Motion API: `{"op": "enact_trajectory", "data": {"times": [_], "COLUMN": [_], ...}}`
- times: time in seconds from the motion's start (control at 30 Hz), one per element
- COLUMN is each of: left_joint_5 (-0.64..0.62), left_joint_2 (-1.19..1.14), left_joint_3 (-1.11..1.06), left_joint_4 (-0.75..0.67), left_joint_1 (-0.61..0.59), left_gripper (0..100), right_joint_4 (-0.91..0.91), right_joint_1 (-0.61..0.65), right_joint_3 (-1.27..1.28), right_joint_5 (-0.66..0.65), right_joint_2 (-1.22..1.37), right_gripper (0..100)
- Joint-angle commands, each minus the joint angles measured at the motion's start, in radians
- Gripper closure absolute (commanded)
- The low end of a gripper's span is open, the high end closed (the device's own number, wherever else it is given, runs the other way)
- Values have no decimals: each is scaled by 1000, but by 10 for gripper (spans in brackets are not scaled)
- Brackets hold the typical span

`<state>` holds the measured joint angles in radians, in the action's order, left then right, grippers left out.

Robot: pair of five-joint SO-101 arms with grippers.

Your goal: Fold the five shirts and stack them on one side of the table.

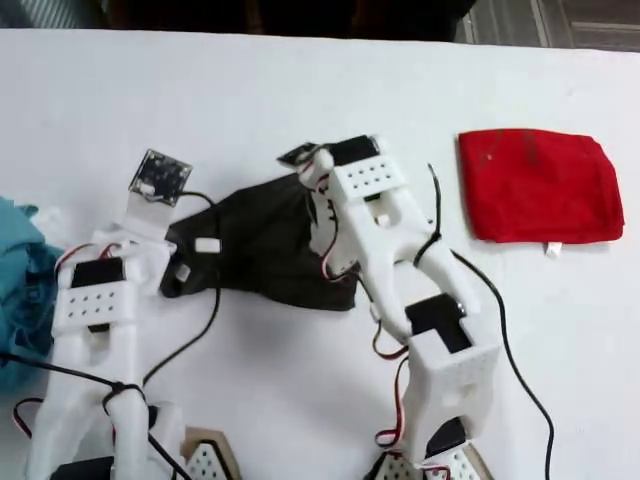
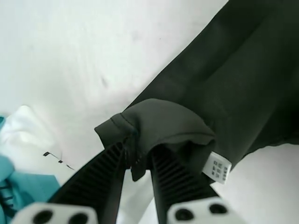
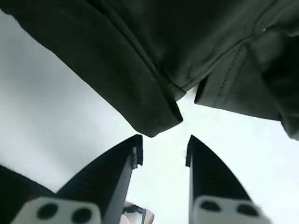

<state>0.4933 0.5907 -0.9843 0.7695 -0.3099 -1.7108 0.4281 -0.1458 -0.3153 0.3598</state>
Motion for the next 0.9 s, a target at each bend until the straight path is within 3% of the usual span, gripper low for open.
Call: {"op": "enact_trajectory", "data": {"times": [0.0,0.37,0.57,0.87], "left_joint_5": [-3,-2,-2,-2], "left_joint_2": [0,0,0,0], "left_joint_3": [7,7,7,7], "left_joint_4": [-12,-12,-12,-12], "left_joint_1": [15,15,15,15], "left_gripper": [973,973,973,973], "right_joint_4": [36,88,70,42], "right_joint_1": [13,15,13,10], "right_joint_3": [0,-8,2,0], "right_joint_5": [28,55,55,55], "right_joint_2": [18,90,91,91], "right_gripper": [841,844,981,929]}}
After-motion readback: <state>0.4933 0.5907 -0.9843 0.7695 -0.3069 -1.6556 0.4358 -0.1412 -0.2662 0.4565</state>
